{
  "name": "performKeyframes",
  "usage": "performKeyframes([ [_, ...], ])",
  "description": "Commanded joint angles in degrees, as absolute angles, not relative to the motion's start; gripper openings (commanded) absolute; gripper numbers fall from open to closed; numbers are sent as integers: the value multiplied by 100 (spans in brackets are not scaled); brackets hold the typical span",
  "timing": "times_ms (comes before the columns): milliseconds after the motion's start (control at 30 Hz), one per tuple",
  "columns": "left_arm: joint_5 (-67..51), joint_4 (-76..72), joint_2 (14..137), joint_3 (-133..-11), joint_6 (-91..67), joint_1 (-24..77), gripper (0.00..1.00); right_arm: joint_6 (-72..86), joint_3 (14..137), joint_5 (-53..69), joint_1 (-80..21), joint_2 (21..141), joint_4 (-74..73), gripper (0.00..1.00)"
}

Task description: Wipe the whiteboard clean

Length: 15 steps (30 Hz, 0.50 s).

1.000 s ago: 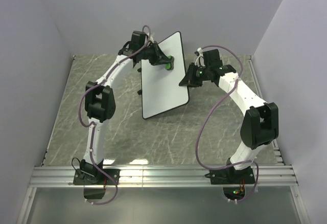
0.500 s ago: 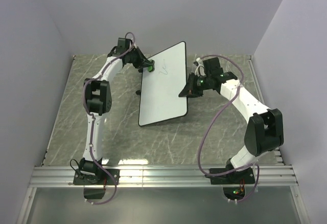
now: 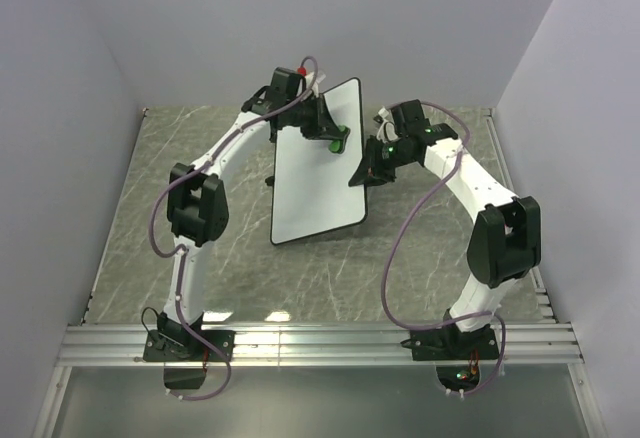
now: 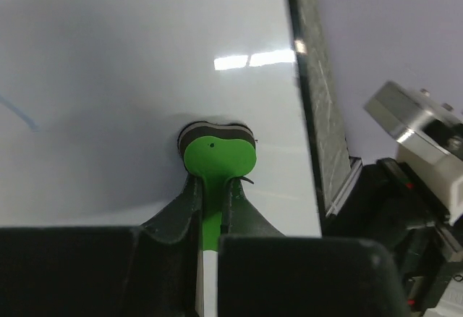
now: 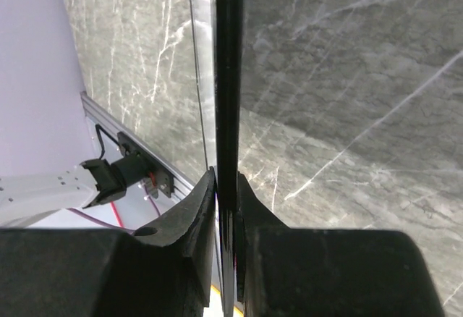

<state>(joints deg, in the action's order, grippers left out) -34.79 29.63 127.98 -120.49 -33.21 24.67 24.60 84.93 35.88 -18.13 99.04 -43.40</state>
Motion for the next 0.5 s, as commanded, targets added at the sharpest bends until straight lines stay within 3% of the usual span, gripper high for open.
performKeyframes([
  [0,-3701,3216,12928,-11873,-3304,2637,0,1626,8543,3375,-2224,10275,-4342,0],
  [467,-2119,3620,14185,-13051,-3147,1512,0,1310,7910,3147,-2478,9730,-4544,0],
])
